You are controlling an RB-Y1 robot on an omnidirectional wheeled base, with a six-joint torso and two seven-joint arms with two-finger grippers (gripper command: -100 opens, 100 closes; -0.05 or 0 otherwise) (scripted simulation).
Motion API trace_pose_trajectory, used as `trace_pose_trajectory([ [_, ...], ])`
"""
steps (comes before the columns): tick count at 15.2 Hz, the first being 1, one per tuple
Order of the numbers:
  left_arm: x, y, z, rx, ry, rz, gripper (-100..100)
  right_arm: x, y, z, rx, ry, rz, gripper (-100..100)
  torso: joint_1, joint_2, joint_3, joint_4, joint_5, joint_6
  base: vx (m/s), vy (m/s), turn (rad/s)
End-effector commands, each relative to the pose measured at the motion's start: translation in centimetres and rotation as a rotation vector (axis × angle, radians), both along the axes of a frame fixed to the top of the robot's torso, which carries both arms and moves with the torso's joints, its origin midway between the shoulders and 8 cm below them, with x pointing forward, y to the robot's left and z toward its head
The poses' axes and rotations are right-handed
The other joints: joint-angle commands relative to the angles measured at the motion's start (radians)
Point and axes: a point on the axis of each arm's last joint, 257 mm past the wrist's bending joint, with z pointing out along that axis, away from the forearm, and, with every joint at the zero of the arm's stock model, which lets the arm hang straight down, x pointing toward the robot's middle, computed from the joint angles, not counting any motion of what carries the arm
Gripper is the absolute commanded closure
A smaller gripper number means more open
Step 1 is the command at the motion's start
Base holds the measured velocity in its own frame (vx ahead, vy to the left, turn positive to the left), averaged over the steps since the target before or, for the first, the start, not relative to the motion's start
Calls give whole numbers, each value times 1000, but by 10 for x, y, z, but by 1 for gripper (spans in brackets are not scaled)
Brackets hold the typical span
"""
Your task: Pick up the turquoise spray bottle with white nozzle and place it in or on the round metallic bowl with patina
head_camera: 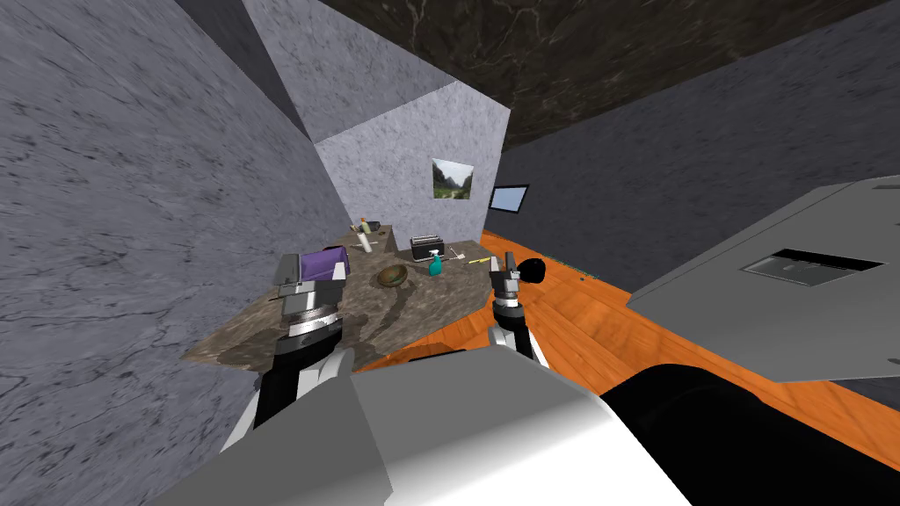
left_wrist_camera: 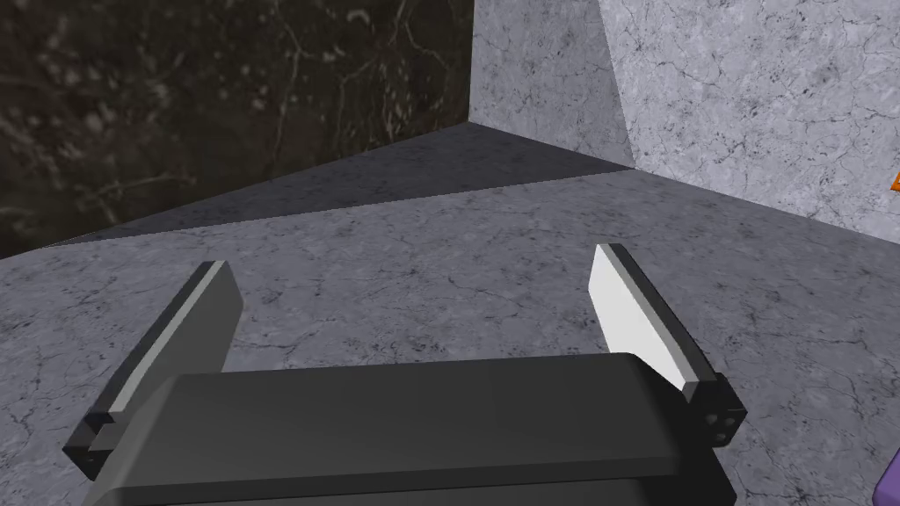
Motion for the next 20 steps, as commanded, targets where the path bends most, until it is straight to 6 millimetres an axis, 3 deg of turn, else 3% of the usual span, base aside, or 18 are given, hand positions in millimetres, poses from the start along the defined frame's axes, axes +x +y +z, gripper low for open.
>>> trace_pose_trajectory([
  [1,0,0,0,0,0,0,0,7,4,-5,-27,21,16,-100,0,0,0,0,0,0,-2,10,1],
  [4,0,0,0,0,0,0,0,32,12,-24,-88,92,49,-100,2,0,0,0,0,0,-12,45,2],
  [9,0,0,0,0,0,0,0,57,16,-42,-130,160,64,-100,5,0,0,0,1,0,-15,71,4],
  [10,0,0,0,0,0,0,0,72,18,-52,-152,195,68,-100,5,0,0,0,1,0,-9,79,8],
  [11,0,0,0,0,0,0,0,72,18,-53,-152,199,68,-100,6,0,0,0,1,0,-10,72,6],
  [18,0,0,0,0,0,0,0,135,18,-92,-242,353,61,-100,8,1,1,0,2,0,-28,97,13],
  [20,0,0,0,0,0,0,0,141,16,-100,-241,382,57,-100,8,1,1,0,2,0,-24,90,9],
])
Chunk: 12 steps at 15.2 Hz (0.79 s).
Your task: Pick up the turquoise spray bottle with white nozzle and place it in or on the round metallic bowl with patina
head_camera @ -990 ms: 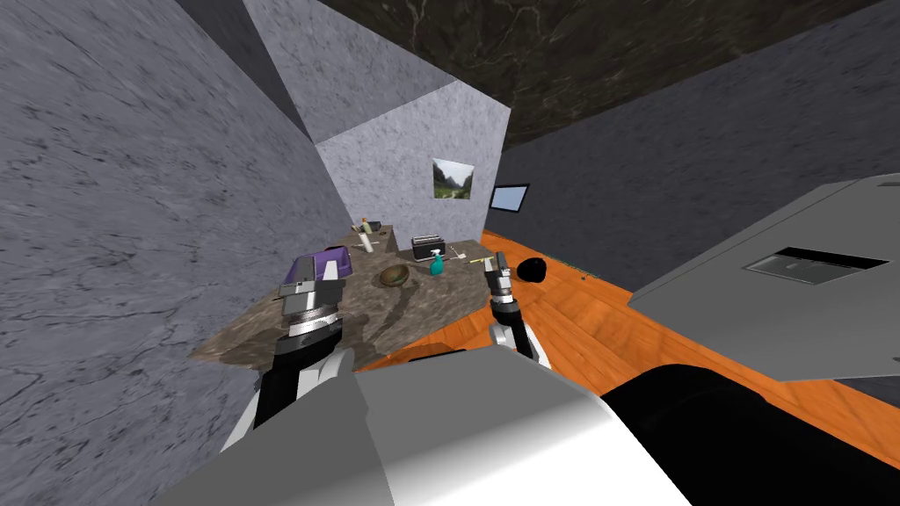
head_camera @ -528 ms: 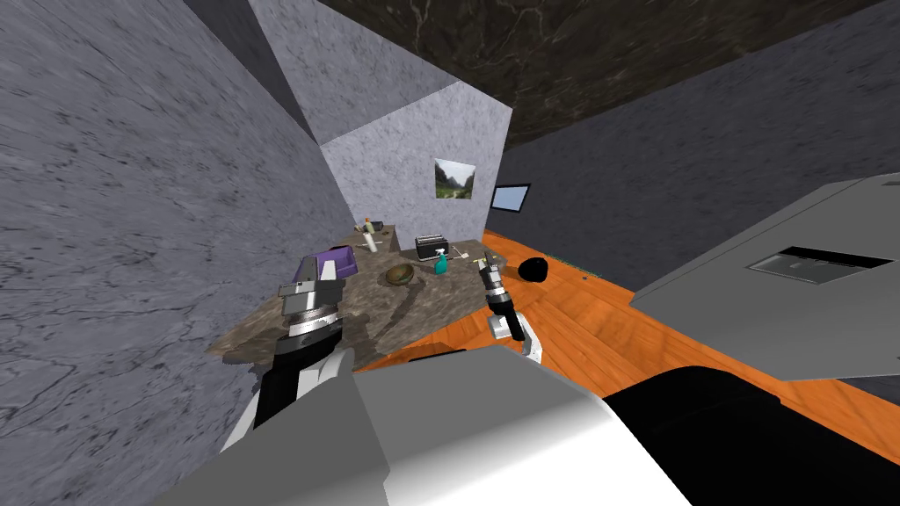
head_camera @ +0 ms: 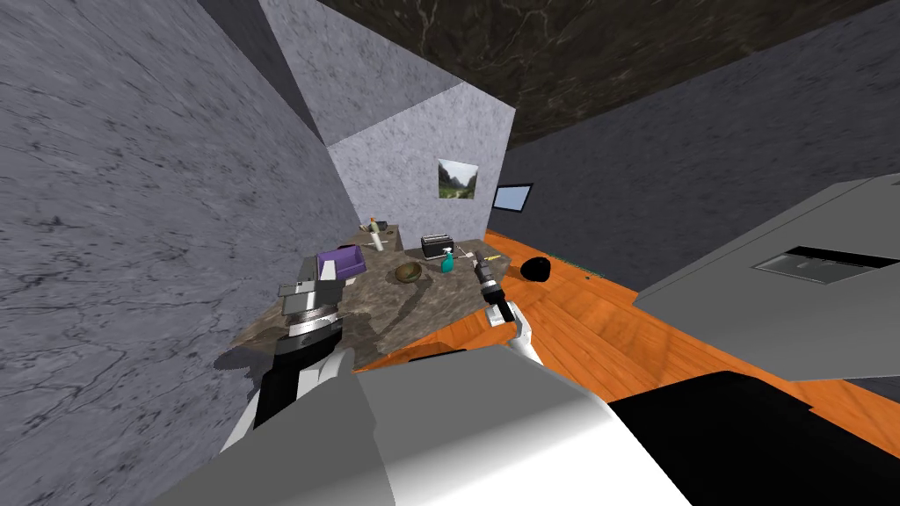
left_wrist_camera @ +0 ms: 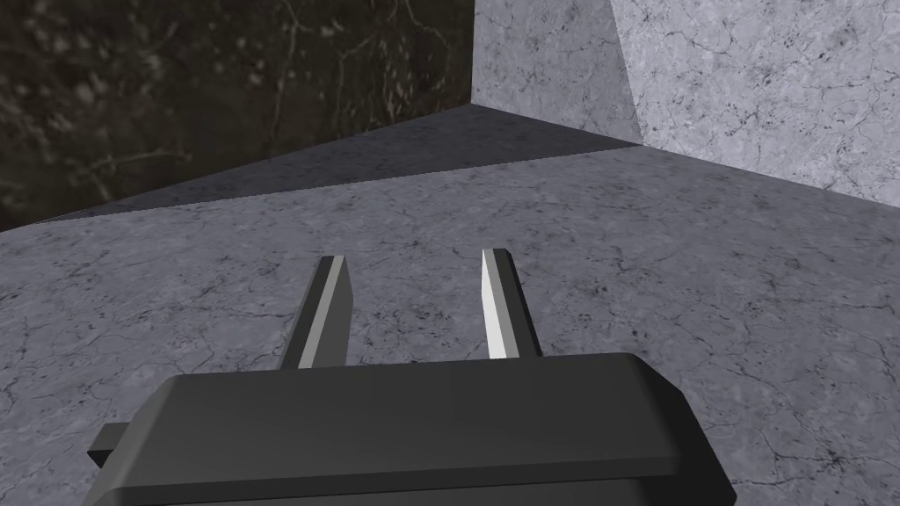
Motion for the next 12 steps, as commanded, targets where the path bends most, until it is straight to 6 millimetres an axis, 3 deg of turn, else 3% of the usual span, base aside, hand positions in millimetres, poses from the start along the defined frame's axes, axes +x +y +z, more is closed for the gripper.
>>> trace_pose_trajectory([
  [1,0,0,0,0,0,0,0,19,-4,-12,-30,49,-11,-100,0,0,0,0,0,0,-26,93,20],
  [3,0,0,0,0,0,0,0,23,-5,-17,-30,67,-16,-100,0,0,0,0,0,0,-21,82,10],
  [4,0,0,0,0,0,0,0,38,-7,-25,-56,101,-25,-100,-1,0,0,0,0,0,-17,85,26],
  [12,0,0,0,0,0,0,0,79,-18,-56,-112,229,-69,-100,0,-1,0,0,0,0,-17,85,18],
])
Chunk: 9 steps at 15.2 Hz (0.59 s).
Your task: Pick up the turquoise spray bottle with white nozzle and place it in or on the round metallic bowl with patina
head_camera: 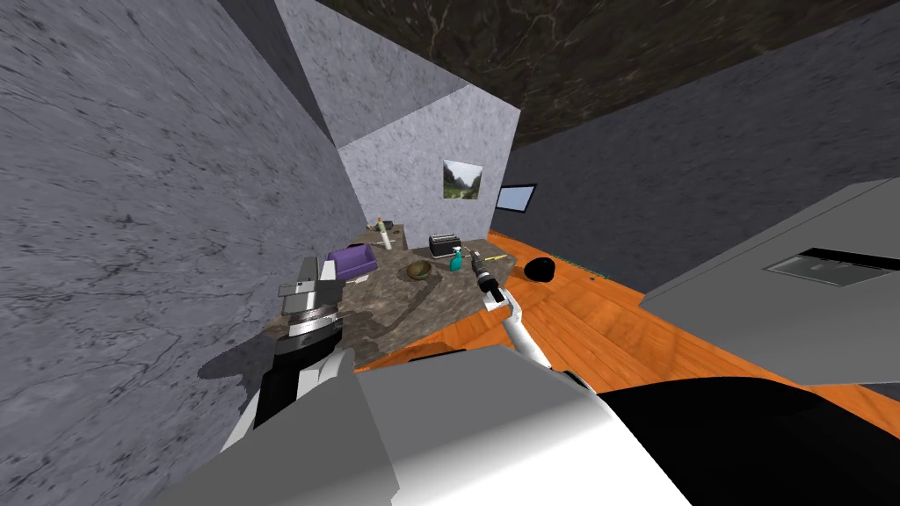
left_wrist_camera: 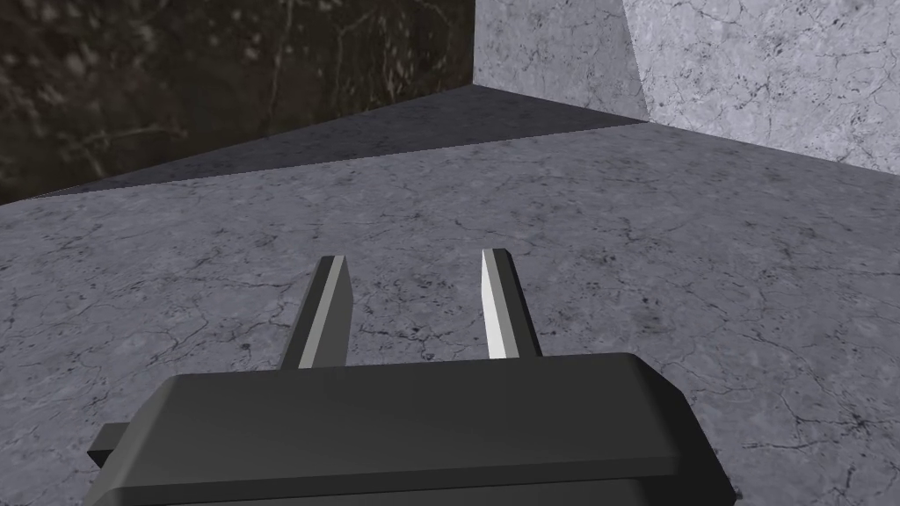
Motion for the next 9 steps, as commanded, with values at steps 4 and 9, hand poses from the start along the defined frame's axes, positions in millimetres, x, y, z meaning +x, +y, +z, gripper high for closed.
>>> trace_pose_trajectory([
  [4,0,0,0,0,0,0,0,35,-11,-20,-58,97,-42,-100,2,0,0,0,0,0,-16,110,23],
  [9,0,0,0,0,0,0,0,56,-22,-41,-88,189,-84,-100,2,0,0,0,1,0,-13,100,22],
])
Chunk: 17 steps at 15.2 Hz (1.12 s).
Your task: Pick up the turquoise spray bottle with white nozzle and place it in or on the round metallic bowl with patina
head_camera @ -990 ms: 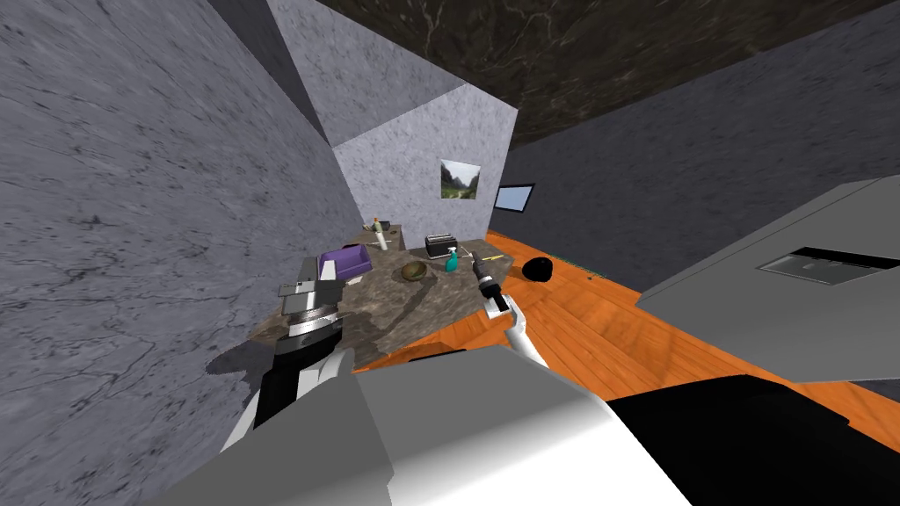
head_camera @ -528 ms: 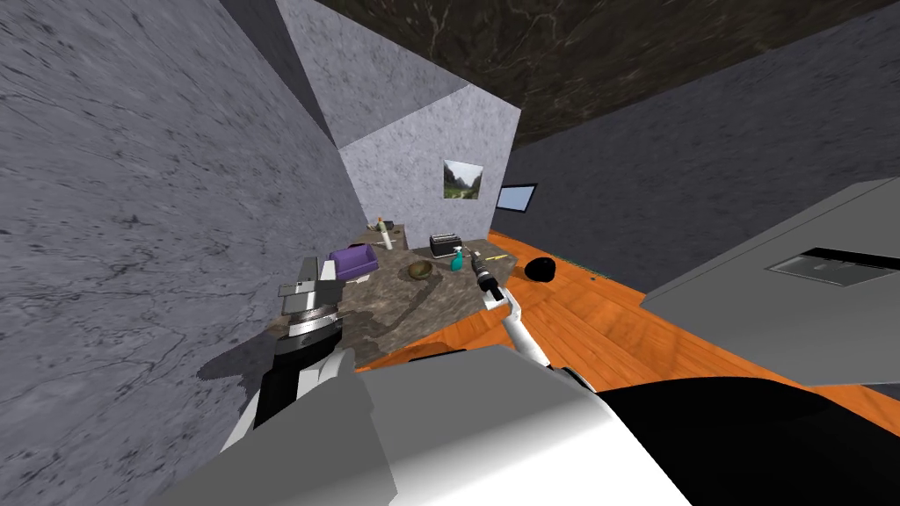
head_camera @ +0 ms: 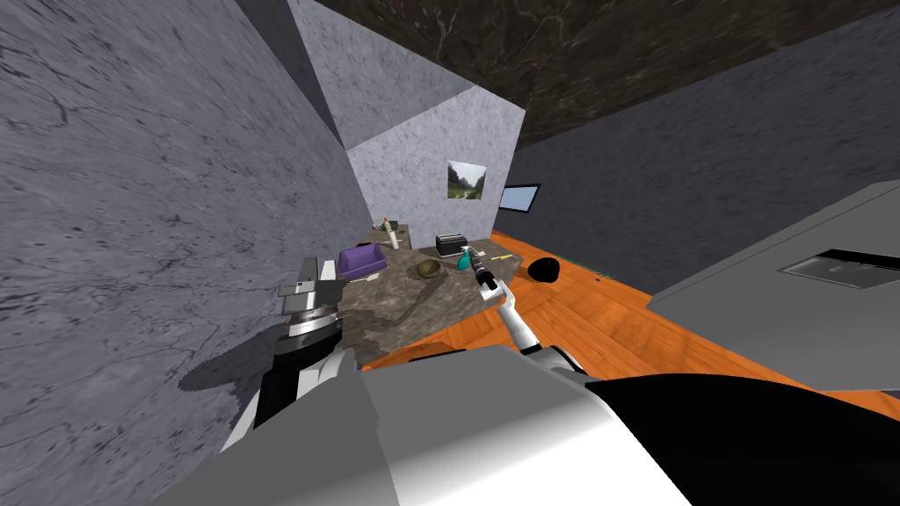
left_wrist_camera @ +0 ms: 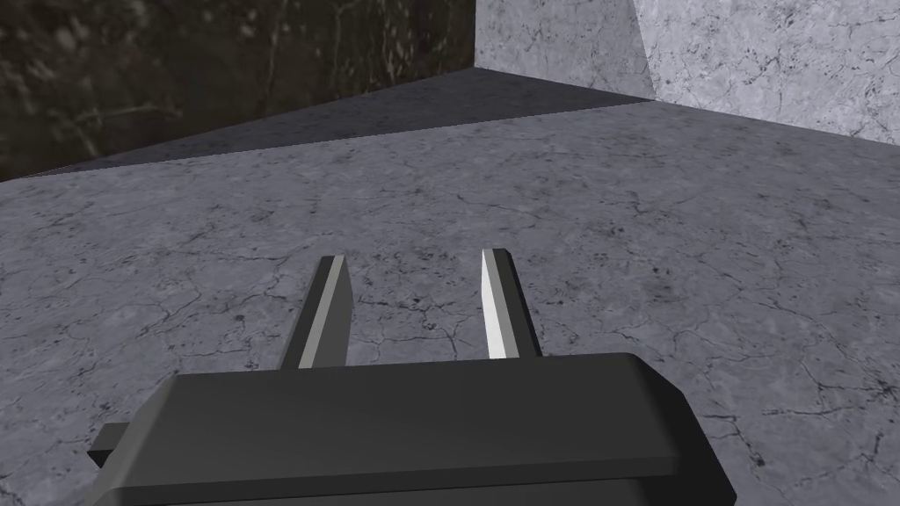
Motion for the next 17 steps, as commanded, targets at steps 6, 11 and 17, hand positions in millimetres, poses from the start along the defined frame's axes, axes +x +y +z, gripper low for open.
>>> trace_pose_trajectory([
  [6,0,0,0,0,0,0,0,31,-18,-21,-59,124,-66,-100,0,1,0,0,0,0,-15,86,24],
  [11,0,0,0,0,0,0,0,42,-31,-36,-86,204,-110,-100,0,-1,0,0,0,0,4,77,19],
  [17,0,0,0,0,0,0,0,60,-53,-53,-138,326,-183,-100,0,-1,0,0,0,0,-1,100,27],
])
